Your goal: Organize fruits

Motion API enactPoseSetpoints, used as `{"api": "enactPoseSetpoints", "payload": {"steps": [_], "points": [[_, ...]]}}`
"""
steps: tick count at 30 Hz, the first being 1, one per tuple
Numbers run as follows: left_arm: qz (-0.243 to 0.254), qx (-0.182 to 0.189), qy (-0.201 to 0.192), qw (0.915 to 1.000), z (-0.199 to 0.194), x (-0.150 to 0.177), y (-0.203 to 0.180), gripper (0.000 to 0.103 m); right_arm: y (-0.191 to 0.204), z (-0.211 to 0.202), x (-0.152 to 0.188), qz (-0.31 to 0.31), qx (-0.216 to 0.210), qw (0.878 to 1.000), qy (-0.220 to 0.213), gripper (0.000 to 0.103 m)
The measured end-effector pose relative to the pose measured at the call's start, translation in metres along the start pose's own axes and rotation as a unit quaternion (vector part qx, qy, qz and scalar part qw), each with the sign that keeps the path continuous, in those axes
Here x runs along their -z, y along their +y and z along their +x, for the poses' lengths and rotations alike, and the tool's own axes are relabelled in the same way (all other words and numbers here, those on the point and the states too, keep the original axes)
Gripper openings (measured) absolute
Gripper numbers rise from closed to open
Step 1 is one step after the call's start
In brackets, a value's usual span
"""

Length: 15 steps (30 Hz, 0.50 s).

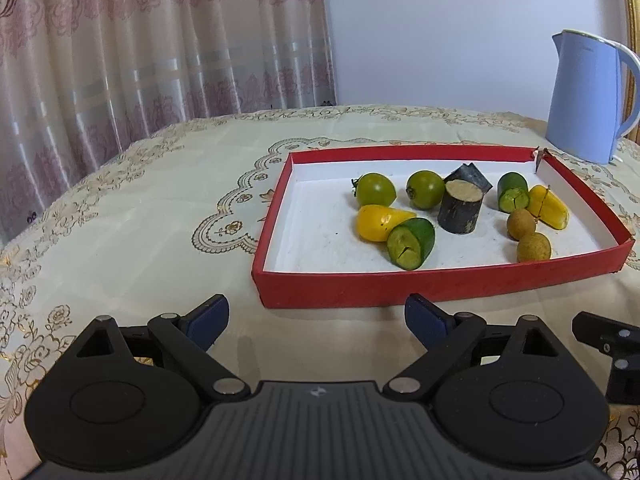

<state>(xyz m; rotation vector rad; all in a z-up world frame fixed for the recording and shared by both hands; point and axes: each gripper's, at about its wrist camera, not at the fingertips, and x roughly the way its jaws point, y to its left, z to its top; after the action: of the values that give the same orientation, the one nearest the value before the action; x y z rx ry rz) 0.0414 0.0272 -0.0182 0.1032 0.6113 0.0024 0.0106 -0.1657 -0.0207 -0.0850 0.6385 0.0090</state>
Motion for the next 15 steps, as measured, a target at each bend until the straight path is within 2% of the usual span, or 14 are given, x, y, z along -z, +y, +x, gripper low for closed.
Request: {"api": "enactPoseSetpoints", "payload": {"steps": [3, 6, 15], "points": [[0.002, 0.005, -0.001, 1.0000, -0.001, -0.002, -0.002, 0.095, -0.005, 0.003, 0.000, 0.006, 0.001, 1.000, 0.006, 0.103], [0.005, 0.007, -0.001, 1.0000, -0.002, -0.003, -0.005, 0.096, -0.015, 0.012, 0.004, 0.038, -0.037, 0.998, 0.034, 0.103], [0.010, 0.018, 0.000, 0.9998, 0.000, -0.004, -0.013, 0.096, -0.014, 0.015, 0.008, 0.045, -0.032, 0.998, 0.018, 0.103]]}}
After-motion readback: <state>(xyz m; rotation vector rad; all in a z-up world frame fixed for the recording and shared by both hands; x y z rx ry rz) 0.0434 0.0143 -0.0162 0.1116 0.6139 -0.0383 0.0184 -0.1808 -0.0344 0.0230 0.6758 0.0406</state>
